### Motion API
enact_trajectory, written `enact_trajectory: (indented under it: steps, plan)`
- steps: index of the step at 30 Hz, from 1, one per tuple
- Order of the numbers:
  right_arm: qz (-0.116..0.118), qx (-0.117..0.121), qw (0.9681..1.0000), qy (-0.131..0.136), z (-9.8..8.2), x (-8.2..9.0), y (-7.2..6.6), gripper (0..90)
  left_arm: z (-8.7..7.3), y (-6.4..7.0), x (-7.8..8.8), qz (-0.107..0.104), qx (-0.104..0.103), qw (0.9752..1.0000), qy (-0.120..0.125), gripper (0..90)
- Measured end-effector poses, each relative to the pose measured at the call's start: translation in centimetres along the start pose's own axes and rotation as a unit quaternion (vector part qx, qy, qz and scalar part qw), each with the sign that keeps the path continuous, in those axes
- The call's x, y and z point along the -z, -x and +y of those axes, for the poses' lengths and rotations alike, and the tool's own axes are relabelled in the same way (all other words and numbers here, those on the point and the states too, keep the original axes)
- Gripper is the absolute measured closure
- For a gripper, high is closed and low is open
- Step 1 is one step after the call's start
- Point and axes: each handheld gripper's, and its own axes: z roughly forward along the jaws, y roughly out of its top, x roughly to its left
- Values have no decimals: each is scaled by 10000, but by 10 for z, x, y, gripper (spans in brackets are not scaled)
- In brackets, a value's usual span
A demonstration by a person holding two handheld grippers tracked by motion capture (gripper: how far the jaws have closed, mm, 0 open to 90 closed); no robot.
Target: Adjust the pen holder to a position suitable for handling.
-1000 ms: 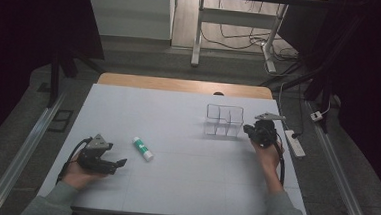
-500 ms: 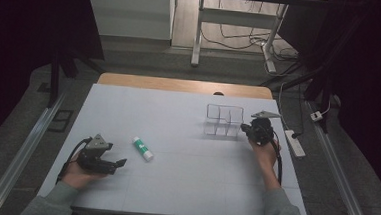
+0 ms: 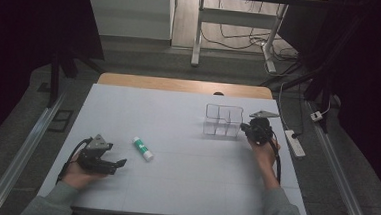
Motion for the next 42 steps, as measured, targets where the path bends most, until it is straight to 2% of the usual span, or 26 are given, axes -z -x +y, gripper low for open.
enact_trajectory:
  steps: [10,30,34,42]
  plan:
    - [49,135,9999,-25,5,-5,-9,893,0,0,0,-7,-22,10000,-10,166]
    - [183,184,9997,-4,13,-14,-19,893,0,1,-2,-17,-59,10000,-50,165]
    - [331,74,9994,62,16,-14,-21,893,0,1,-2,-15,-82,9999,-69,165]
    - [366,171,9992,78,21,-17,-28,893,0,1,-2,-22,-96,9999,-90,166]
